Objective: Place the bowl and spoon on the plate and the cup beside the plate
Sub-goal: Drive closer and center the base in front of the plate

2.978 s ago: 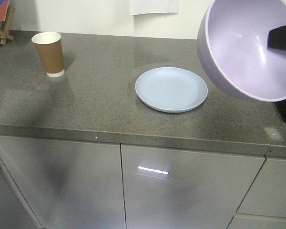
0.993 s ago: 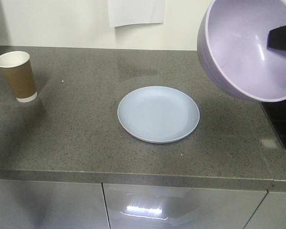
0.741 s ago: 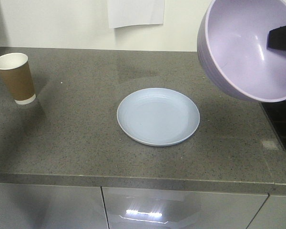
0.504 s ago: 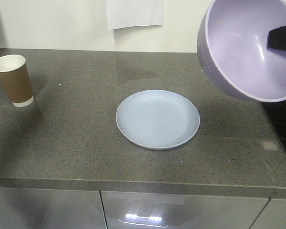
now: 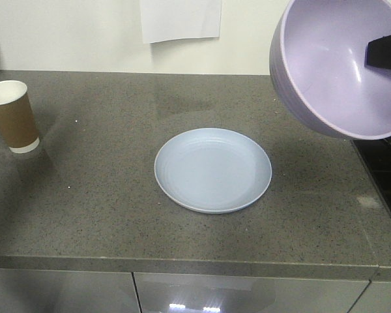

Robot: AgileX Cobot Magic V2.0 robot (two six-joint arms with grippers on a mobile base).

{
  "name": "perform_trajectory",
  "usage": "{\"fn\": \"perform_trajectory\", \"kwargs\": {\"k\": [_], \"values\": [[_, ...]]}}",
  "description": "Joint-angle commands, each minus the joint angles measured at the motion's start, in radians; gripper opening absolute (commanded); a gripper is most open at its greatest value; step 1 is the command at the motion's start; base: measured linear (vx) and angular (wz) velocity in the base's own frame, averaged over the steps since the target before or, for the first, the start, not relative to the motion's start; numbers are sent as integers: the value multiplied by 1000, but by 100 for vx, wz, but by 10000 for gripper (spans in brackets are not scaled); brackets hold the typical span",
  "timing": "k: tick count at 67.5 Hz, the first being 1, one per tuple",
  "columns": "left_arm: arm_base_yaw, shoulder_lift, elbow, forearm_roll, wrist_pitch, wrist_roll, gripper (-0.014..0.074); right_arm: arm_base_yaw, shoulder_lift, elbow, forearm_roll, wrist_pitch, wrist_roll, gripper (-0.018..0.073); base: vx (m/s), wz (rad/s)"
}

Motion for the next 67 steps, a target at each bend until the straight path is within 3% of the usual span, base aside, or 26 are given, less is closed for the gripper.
{"fn": "perform_trajectory", "kwargs": {"k": [1, 67], "values": [[-1, -15, -24, -39, -72, 0, -6, -5, -14, -32, 48, -48, -6, -6, 3, -1], [-1, -15, -24, -39, -72, 0, -6, -5, -14, -32, 48, -43, -6, -6, 4, -1]]}}
